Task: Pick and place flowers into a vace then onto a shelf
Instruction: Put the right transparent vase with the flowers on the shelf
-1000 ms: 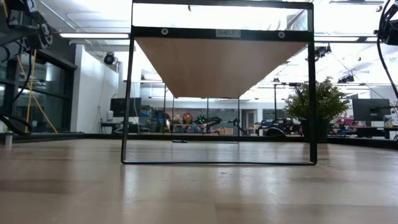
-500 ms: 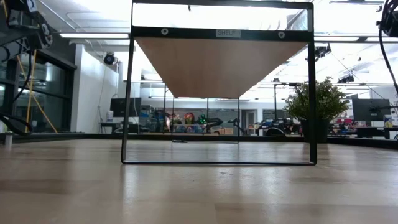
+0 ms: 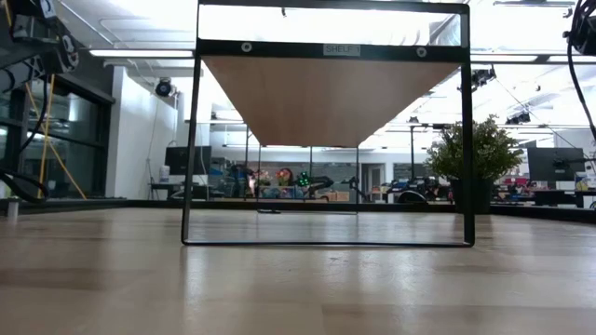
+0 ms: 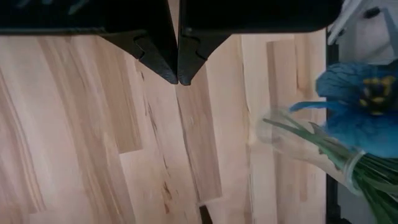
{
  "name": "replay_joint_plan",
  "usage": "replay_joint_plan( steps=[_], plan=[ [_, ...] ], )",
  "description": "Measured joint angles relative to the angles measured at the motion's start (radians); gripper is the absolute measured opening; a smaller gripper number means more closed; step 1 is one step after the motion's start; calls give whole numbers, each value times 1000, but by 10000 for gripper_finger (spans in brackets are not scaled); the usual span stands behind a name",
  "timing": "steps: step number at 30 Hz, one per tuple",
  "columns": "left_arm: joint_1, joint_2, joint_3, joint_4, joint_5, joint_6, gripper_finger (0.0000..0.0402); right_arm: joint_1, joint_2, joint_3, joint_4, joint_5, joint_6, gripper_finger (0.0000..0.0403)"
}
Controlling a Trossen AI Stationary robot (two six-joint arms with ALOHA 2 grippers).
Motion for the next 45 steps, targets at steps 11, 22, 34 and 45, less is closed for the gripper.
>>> replay_joint_plan(
  steps=[11,22,34,45],
  plan=[
    [0,0,0,0,0,0,232,0,0,0,18,2,28,0],
    [0,0,0,0,0,0,232,0,0,0,17,-23,34,0],
    [0,0,0,0,0,0,232,0,0,0,20,-9,-19,0],
    [0,0,0,1,0,-1,232,106,79,0,76,56,111,0]
  ],
)
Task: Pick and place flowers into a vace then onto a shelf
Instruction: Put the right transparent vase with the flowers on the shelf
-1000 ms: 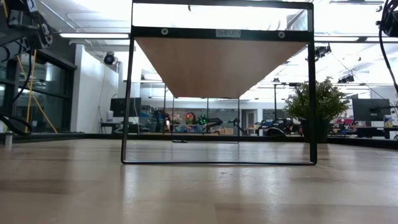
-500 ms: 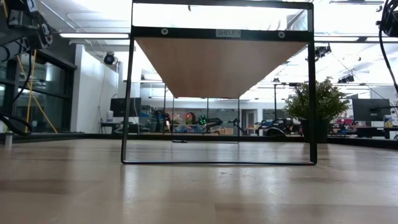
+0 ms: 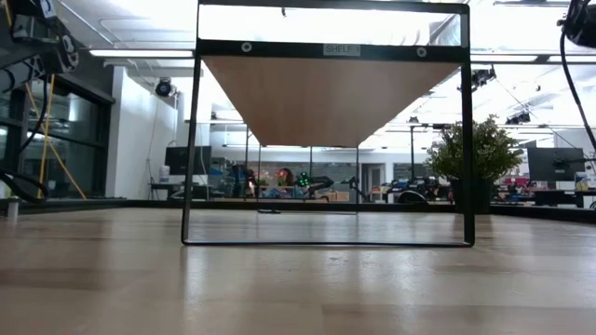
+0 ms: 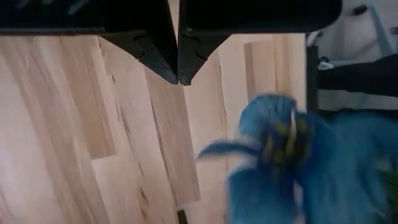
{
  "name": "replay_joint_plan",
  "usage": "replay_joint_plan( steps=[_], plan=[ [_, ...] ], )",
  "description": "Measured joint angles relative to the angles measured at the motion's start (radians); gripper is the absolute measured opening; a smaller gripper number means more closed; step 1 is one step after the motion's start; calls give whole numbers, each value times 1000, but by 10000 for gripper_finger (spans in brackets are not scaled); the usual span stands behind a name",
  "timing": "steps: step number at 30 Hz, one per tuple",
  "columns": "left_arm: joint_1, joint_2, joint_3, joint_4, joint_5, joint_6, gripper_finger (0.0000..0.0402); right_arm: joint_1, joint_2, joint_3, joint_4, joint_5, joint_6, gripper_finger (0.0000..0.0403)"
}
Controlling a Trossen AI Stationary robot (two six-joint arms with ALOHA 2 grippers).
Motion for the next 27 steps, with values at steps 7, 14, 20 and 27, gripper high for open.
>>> replay_joint_plan(
  steps=[7,14,20,27],
  plan=[
    [0,0,0,0,0,0,232,58,130,0,13,-17,82,0],
    [0,0,0,0,0,0,232,85,244,0,104,-19,107,0],
    [0,0,0,0,0,0,232,111,300,0,92,-30,126,0],
    [0,0,0,0,0,0,232,140,303,0,104,5,110,0]
  ],
)
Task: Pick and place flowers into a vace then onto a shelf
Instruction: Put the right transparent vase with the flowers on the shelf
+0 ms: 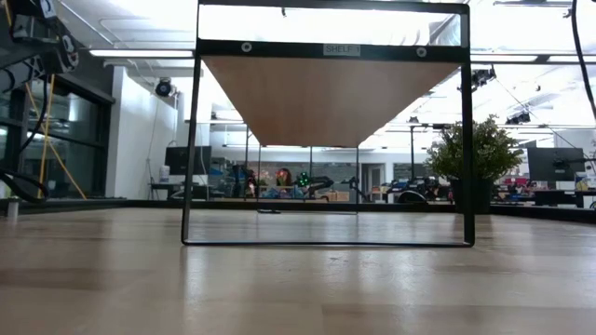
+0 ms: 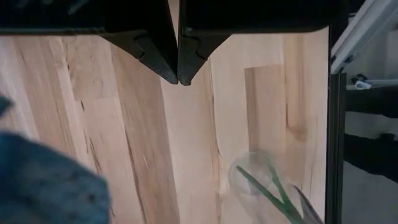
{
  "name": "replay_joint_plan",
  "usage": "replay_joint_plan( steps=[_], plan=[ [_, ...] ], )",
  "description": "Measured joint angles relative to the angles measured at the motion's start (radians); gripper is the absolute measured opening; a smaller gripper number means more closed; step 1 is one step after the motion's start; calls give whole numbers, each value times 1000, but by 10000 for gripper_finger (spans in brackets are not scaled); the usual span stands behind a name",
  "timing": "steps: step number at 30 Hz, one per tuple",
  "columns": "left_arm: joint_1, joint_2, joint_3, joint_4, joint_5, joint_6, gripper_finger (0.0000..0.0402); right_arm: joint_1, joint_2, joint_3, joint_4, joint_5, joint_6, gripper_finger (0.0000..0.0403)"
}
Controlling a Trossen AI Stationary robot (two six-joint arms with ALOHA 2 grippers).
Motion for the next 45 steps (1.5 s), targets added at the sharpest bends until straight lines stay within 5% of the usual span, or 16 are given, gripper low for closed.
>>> replay_joint_plan(
  steps=[31,45],
  plan=[
    [0,0,0,0,0,0,232,15,-51,0,-45,222,-196,0],
    [0,0,0,0,0,0,232,53,-288,0,-220,267,-232,0]
  ],
)
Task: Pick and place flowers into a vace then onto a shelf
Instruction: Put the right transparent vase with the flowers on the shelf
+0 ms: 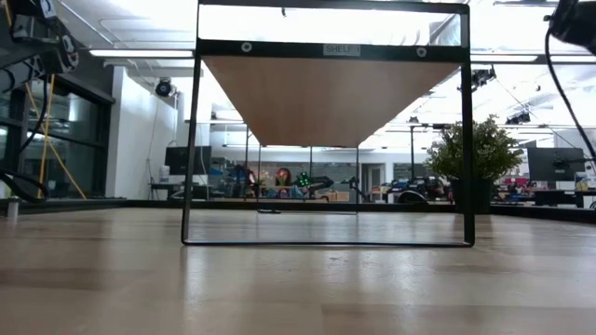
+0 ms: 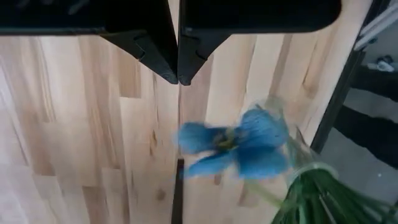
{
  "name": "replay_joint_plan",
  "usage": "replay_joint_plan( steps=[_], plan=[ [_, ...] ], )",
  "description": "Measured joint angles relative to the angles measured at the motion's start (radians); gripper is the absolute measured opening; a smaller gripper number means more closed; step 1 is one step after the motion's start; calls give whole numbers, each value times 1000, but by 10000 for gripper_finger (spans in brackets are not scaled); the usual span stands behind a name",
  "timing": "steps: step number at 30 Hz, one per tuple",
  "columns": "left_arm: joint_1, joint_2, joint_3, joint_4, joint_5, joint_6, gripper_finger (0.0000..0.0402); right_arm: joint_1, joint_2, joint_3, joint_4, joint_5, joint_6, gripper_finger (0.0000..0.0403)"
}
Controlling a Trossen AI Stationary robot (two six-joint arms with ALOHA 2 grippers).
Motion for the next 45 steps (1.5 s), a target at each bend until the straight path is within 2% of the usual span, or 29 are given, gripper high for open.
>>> replay_joint_plan(
  steps=[6,8,13,18,21,26,35,42,45],
  plan=[
    [0,0,0,0,0,0,232,3,-86,-6,0,53,-36,0],
    [0,0,0,0,0,0,232,3,-120,-56,46,63,-39,0],
    [0,0,0,0,0,0,232,2,-209,-236,323,65,-62,0],
    [0,0,0,0,0,0,232,2,-267,-316,503,119,-134,0],
    [0,0,0,0,0,0,232,2,-278,-354,605,112,-191,0],
    [0,0,0,0,0,0,232,2,-276,-443,787,72,-198,0],
    [0,0,0,0,0,0,232,2,-276,-590,1199,124,-370,0],
    [0,0,0,0,0,0,232,-29,-276,-667,1221,110,-374,0],
    [0,0,0,0,0,0,232,-57,-276,-689,1223,67,-374,0]
  ],
)
